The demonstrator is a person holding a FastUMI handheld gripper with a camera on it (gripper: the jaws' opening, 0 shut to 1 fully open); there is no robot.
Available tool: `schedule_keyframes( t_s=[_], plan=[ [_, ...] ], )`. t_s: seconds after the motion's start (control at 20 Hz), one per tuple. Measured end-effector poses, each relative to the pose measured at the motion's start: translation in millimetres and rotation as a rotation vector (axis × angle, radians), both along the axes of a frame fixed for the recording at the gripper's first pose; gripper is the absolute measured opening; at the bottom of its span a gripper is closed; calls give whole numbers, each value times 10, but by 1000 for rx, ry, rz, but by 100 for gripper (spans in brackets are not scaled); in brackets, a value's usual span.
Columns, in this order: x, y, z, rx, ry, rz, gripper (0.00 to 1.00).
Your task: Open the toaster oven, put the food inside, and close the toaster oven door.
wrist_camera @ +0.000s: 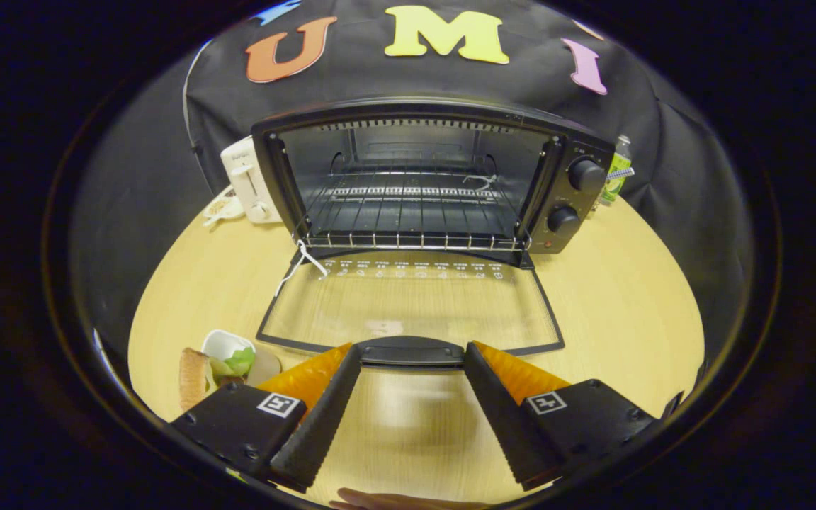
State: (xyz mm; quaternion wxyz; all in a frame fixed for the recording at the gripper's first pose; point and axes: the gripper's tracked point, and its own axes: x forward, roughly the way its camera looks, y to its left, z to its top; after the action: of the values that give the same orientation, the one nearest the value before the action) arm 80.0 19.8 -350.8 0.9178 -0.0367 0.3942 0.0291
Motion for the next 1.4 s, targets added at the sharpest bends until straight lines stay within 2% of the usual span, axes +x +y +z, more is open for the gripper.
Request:
schedule_keyframes(
  t_s=[0.2,0.55,0.75,1.1,1.3,1.4],
  plan=[
    [-252,135,34,170,126,116,100],
    [-621,340,620,484,212,245,97],
    [-909,674,743,669,379,347,95],
    [-979,1082,510,677,505,372,90],
    [-939,1180,374,636,519,367,79],
    [-949,1170,369,629,518,356,65]
  ],
)
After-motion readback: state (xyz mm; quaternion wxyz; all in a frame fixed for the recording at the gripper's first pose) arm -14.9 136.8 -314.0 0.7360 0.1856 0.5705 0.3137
